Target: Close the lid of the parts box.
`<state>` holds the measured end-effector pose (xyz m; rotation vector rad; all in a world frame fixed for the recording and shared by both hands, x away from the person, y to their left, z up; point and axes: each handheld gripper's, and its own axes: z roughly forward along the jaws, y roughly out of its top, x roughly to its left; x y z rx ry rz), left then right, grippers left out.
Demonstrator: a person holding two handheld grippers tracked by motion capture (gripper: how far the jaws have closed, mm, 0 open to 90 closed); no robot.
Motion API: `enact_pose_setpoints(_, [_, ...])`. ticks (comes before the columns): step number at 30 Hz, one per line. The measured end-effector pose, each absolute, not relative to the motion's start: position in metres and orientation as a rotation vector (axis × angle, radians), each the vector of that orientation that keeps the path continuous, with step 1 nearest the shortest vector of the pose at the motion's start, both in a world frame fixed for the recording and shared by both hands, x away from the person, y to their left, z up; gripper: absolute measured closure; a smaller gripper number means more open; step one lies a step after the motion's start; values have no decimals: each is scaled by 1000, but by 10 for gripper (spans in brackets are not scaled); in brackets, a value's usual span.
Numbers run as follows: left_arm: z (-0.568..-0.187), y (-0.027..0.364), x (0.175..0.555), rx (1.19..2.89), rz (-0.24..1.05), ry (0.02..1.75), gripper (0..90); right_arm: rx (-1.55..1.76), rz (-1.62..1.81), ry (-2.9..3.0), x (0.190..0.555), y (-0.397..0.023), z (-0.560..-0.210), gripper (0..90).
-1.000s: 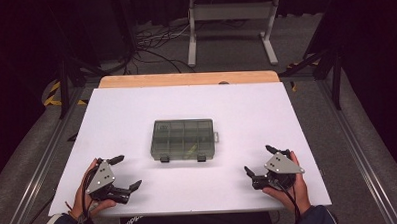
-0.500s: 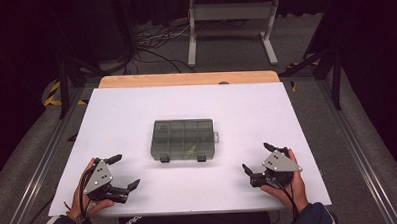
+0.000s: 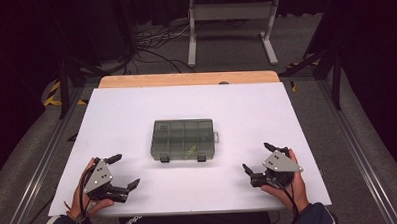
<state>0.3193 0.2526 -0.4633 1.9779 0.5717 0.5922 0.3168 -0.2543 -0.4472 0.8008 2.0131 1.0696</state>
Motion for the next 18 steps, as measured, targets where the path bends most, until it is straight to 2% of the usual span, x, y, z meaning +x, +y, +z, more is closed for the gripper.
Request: enact_pose_setpoints(18, [-464, 254, 324, 1981, 582, 598, 26, 788, 1065, 2025, 321, -251, -448, 51])
